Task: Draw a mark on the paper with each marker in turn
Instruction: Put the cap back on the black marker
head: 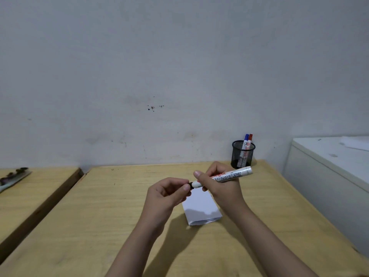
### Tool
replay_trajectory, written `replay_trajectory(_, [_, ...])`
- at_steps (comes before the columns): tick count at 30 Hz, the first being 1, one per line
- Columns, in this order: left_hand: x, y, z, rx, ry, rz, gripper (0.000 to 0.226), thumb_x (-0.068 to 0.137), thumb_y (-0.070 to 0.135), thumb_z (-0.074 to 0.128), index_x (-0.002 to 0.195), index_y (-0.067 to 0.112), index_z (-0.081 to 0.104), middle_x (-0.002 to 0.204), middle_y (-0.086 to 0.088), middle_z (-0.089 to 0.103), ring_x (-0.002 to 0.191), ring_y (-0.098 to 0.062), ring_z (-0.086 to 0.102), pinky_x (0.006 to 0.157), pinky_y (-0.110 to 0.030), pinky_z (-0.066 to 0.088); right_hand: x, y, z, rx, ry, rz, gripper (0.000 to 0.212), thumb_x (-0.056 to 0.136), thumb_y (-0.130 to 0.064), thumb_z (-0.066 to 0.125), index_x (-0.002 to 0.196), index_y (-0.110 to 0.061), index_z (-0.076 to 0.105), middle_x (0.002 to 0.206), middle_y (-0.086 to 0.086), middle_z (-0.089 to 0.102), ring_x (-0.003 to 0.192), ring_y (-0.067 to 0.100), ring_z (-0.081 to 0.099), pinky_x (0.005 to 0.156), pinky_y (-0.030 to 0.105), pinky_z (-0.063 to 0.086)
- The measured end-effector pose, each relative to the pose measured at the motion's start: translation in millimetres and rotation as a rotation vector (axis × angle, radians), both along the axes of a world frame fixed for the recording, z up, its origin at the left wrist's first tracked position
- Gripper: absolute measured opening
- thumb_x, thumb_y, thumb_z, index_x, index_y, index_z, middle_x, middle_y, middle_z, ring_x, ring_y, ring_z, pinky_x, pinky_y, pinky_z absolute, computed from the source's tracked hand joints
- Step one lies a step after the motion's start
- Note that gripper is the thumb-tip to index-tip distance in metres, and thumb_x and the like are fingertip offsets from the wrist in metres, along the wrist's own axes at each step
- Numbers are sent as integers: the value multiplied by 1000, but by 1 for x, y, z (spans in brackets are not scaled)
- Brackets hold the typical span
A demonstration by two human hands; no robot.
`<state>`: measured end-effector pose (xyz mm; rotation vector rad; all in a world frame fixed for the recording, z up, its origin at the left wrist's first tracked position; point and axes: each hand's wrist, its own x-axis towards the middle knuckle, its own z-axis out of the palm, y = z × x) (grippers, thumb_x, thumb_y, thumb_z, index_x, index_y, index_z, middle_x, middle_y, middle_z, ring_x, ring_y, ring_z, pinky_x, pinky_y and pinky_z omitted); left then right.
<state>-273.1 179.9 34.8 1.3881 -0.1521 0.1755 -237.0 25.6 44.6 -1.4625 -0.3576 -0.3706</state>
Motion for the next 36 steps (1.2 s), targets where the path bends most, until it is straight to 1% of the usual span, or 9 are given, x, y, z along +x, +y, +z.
replay_trajectory(6, [-6,-11,11,-44,-65,12,23,64,16,72,83,3,73,77,-12,72,71,-19,66,77,-33,58,-7,3,6,164,8,61,37,70,-11,77,51,-16,45,44,1,44,41,10,42,46,19,36])
replay_trajectory(10, [-6,-19,10,-20,-78,28,9,76,1,66,84,1,72,77,-11,74,73,-19,67,76,-31,58,-10,5,12,237,5,71,42,73,1,75,52,-15,44,40,-7,45,38,7,39,45,17,35])
replay_trajectory(13, [-3,-19,10,-13,-70,93,8,78,4,67,83,5,73,73,-7,73,72,-18,66,77,-34,56,-12,4,22,146,117,52,38,69,-37,78,56,-11,53,44,-1,49,34,8,38,38,21,32])
replay_trajectory(16, [5,-13,13,-1,-73,217,5,78,7,70,80,9,74,69,-5,72,68,-17,65,73,-31,54,-9,-7,27,-96,311,-5,60,63,-67,64,63,-6,64,48,3,59,33,14,38,37,23,32])
replay_trajectory(19, [15,-8,15,87,-87,317,6,77,7,71,75,12,73,68,-7,71,66,-18,66,68,-28,52,-7,-22,25,-259,122,-139,41,71,-45,76,60,-9,60,47,-1,56,36,7,39,42,22,36])
replay_trajectory(22, [23,-13,19,208,-93,317,4,75,10,74,72,13,73,67,-7,72,64,-16,64,56,-19,49,-1,-36,24,-539,-231,-228,22,68,-24,82,82,-15,68,72,-6,65,61,5,55,61,13,42])
replay_trajectory(26, [38,-29,32,278,-120,224,2,75,13,74,74,11,73,66,-11,71,61,-14,63,59,-27,50,20,-52,25,-792,-412,-217,26,72,-21,77,97,-17,71,87,-10,71,82,11,62,77,30,50])
replay_trajectory(32, [82,-68,45,290,-200,232,19,79,30,70,94,17,70,78,-8,73,70,-16,67,60,-18,50,59,-89,29,-711,-476,-344,42,78,-16,72,118,-24,61,82,-8,69,71,7,65,69,25,54])
replay_trajectory(36, [136,-101,37,496,-243,237,28,80,34,67,101,16,67,98,0,70,88,-9,64,71,-16,44,102,-127,48,-533,-401,-548,49,80,-8,68,121,-31,55,77,-5,64,69,11,64,65,25,54])
